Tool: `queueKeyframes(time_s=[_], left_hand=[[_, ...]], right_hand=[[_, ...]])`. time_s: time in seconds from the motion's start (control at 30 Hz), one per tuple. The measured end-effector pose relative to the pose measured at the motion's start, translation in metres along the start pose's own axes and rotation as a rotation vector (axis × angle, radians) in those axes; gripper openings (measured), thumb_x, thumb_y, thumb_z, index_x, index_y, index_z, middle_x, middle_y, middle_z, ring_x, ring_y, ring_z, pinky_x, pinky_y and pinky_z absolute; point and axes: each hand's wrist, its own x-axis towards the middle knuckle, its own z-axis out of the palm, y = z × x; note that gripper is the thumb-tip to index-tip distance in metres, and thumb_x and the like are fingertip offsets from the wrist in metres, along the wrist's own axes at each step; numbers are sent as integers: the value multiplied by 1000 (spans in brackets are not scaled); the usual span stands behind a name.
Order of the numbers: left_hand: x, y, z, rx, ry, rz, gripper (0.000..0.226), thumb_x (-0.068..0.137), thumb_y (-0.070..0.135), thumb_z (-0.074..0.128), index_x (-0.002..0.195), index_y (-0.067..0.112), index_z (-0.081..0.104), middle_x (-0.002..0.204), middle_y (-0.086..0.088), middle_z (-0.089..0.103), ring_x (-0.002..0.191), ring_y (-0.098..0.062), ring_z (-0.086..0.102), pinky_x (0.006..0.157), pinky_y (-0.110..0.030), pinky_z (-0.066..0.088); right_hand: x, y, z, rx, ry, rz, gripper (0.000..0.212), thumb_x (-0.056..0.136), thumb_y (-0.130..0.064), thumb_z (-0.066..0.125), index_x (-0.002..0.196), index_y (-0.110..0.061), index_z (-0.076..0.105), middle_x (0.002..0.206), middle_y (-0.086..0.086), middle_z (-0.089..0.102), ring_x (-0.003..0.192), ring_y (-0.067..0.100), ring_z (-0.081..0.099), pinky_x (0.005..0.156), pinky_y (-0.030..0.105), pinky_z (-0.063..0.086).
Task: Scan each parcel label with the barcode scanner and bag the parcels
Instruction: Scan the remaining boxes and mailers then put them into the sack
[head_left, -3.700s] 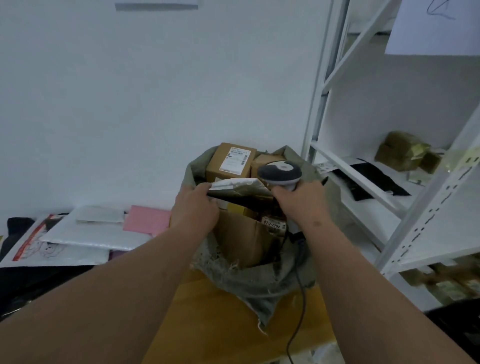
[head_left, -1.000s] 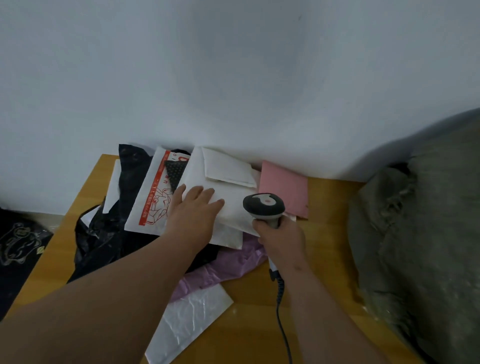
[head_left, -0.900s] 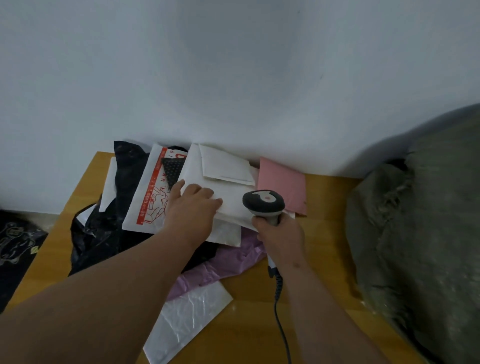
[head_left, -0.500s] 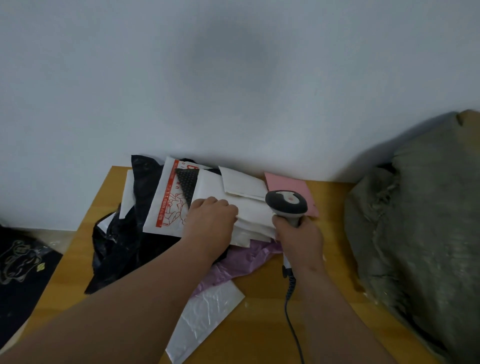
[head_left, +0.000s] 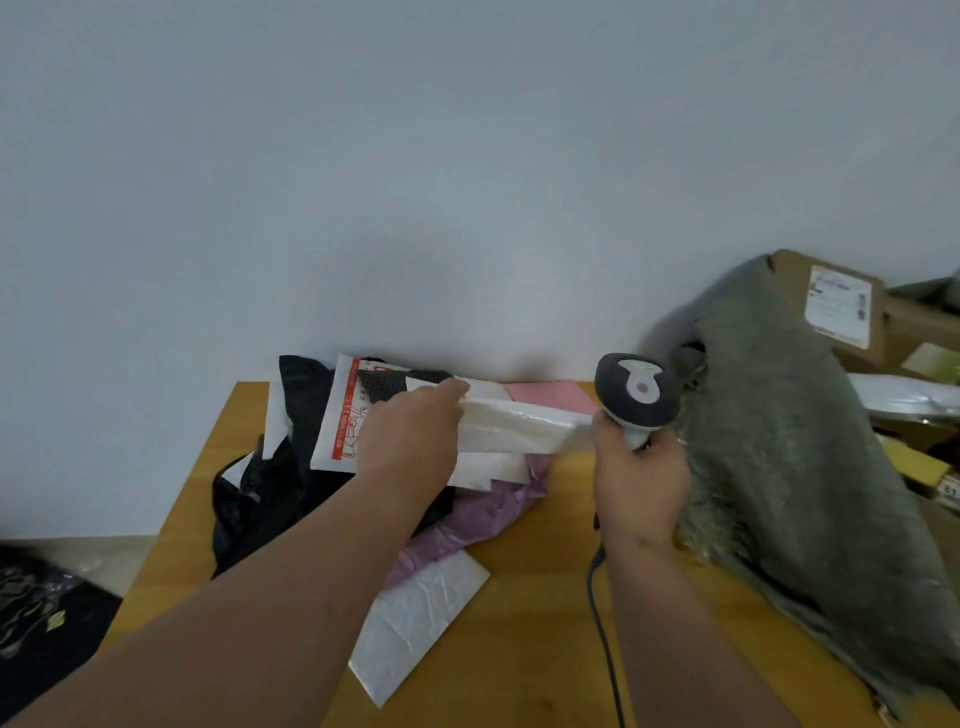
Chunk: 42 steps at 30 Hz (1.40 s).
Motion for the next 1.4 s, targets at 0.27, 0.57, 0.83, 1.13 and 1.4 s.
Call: queueKeyframes(time_s=[0.27,0.57,0.83,1.13,1.4], left_hand=[[-27,14,-31,-150,65,-63,41,101,18,39,135,34,53,122,1,65,109,-23,60,88,-35,48],[-36,28,-28,-867,97,-480,20,99,15,48,101,21,67,84,-6,67,80,-31,67,76,-47,56],[-59,52,17,-1093,-27,-722,20,102,17,47,101,29,63,91,-9,67,81,-30,66,77,-51,59],[-81,49,57,-806,-114,-805,57,92,-4,32,139,25,48,91,3,56,80,-24,59,65,-32,51],[-92,37,85,-554,-261,-888,33,90,22,60,117,6,49,86,-7,57,85,-30,60,80,-44,55]], right_hand=[[-20,-23,-24,58,116,-151,28,87,-22,74,112,-14,66,128,-7,38,103,14,55,91,28,42],[-12,-19,-39,132,-134,81,10,88,-30,70,89,-21,65,83,0,71,84,26,71,75,44,58],[10,-7,-76,152,-381,368,15,90,-23,67,94,-9,65,74,5,66,50,13,62,49,27,48],[29,19,-90,111,-384,513,20,91,-24,67,87,-5,64,71,8,62,57,21,61,55,31,48],[29,48,-83,-22,-415,575,21,90,-23,68,81,-4,63,69,8,62,57,22,61,54,29,49]])
